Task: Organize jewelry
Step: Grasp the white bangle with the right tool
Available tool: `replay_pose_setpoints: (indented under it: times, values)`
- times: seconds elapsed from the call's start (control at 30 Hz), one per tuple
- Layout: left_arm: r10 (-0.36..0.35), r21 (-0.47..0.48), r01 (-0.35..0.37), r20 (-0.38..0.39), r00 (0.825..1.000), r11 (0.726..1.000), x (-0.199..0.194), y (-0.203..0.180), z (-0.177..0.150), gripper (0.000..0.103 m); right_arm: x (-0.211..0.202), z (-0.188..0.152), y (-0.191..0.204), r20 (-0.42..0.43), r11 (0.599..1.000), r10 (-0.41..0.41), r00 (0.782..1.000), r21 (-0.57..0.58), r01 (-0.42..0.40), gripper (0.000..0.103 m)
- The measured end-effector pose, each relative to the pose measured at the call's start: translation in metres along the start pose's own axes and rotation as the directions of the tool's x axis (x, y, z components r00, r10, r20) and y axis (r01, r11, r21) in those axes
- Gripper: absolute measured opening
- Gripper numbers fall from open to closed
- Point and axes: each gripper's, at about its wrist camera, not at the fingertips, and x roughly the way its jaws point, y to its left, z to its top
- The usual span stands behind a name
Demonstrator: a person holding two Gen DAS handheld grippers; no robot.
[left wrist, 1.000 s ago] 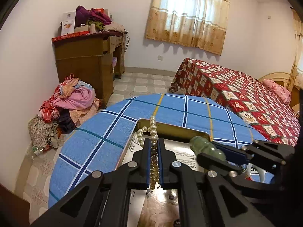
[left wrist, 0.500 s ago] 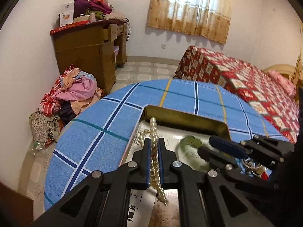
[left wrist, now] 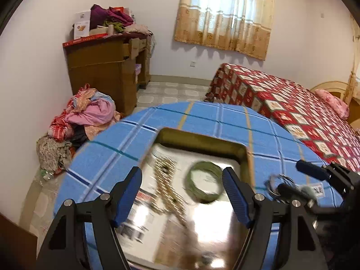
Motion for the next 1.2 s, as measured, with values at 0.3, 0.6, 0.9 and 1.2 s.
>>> replay_pose_setpoints:
  times: [0.3, 0.6, 0.9, 1.2]
  values:
    - [-0.006, 0.06, 0.008, -0.028, 1.0, 0.998, -0.016, -0.058, -0.029, 0.074, -0.033, -0.048, -0.071, -0.08, 0.972, -0.165, 0.983, 0.156, 0.176, 0.062]
    - [-0.006, 0.152, 0.012, -0.04, 0.999, 0.988, -0.014, -0.106, -0.043, 0.074, -0.038, -0.081, -0.088, -0.112, 0.96, -0.173, 0.979, 0.202, 0.193, 0.062]
    - [0.01, 0.178, -0.003, -0.037, 0.999, 0.984, -0.01, -0.118, -0.05, 0.074, -0.01, -0.072, -0.086, -0.181, 0.972, -0.154, 0.971, 0.15, 0.183, 0.046]
    - [-0.012, 0.175, 0.018, -0.034, 0.999, 0.984, -0.012, -0.121, -0.052, 0.074, -0.008, -0.075, -0.082, -0.206, 0.976, -0.135, 0.969, 0.141, 0.166, 0.013]
